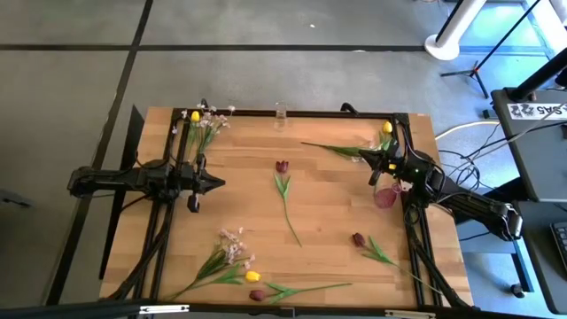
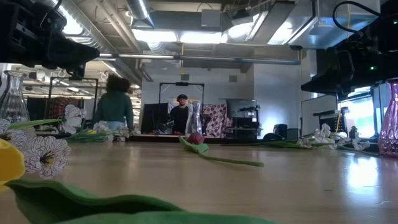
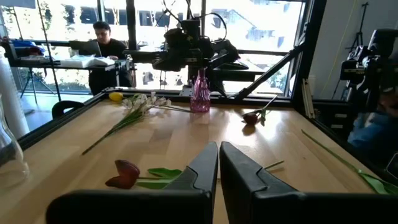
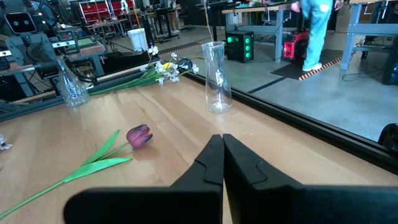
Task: Sort flowers into vase by color
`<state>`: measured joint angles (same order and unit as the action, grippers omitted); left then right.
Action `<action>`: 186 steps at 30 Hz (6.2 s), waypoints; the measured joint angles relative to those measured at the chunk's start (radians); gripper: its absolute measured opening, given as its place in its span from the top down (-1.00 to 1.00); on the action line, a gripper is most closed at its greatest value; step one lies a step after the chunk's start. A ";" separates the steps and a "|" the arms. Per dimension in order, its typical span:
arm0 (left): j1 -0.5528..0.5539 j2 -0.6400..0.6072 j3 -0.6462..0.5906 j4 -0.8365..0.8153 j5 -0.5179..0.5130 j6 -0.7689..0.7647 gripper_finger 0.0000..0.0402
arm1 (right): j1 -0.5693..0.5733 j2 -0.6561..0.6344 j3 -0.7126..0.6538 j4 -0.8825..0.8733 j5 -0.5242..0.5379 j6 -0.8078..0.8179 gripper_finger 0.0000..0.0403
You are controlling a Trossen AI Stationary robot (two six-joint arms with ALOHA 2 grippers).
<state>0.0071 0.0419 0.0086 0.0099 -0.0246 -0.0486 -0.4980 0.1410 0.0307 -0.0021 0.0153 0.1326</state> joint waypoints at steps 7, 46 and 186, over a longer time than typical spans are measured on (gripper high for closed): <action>0.000 0.000 0.000 0.000 0.000 0.000 0.92 | 0.000 0.000 0.000 0.000 0.000 0.000 1.00; 0.000 0.000 0.000 0.000 0.000 0.000 0.92 | 0.060 1.134 0.733 -0.355 0.263 1.093 -0.21; 0.065 0.446 0.379 -0.145 -0.551 -0.336 0.94 | 0.215 1.302 1.200 0.216 0.205 -0.426 -0.26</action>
<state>0.0716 0.4881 0.3873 -0.1346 -0.5758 -0.3846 -0.2826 1.4433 1.2304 0.2143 0.2206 -0.2939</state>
